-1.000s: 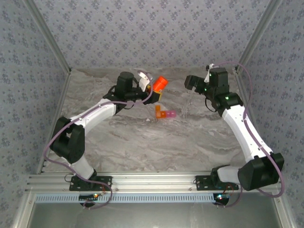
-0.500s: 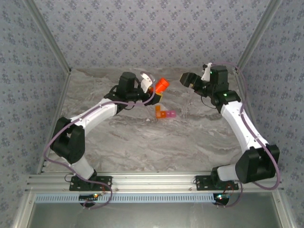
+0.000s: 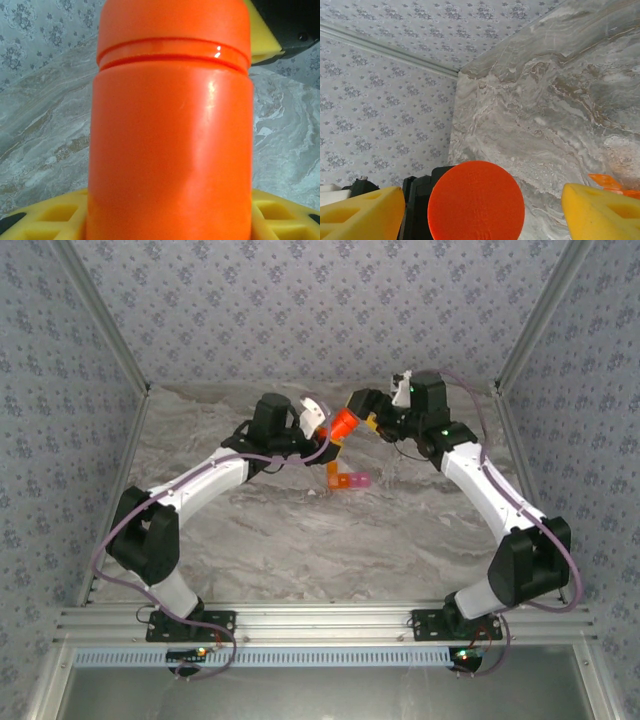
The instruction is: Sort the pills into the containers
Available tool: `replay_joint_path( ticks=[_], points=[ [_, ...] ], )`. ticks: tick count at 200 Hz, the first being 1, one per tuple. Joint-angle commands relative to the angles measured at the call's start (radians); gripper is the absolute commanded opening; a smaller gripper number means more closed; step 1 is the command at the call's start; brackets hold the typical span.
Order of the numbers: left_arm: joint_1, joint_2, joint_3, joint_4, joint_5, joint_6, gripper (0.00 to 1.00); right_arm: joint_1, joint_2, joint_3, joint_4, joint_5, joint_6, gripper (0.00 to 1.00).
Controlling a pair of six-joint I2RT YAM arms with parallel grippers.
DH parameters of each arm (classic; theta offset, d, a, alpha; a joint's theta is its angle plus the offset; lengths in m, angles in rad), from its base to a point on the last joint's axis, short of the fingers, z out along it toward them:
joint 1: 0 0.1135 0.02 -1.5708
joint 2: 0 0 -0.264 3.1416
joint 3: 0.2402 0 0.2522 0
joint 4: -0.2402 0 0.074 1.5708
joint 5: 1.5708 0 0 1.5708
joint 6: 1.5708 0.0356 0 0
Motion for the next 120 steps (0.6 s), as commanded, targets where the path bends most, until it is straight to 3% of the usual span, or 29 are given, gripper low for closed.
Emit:
replay_joint_path(
  ticks=[1, 62, 120],
  points=[
    [-0.013, -0.01, 0.045, 0.012, 0.01, 0.015, 0.0, 0.019, 0.021, 0.041, 0.009, 0.003, 0.009, 0.83],
    [-0.013, -0.008, 0.043, 0.02, 0.01, 0.01, 0.0, 0.04, 0.04, 0.055, 0.011, 0.006, -0.007, 0.77],
    [-0.013, -0.008, 0.042, 0.045, 0.017, -0.011, 0.0, 0.038, 0.04, 0.042, 0.025, -0.018, -0.029, 0.48]
  ],
)
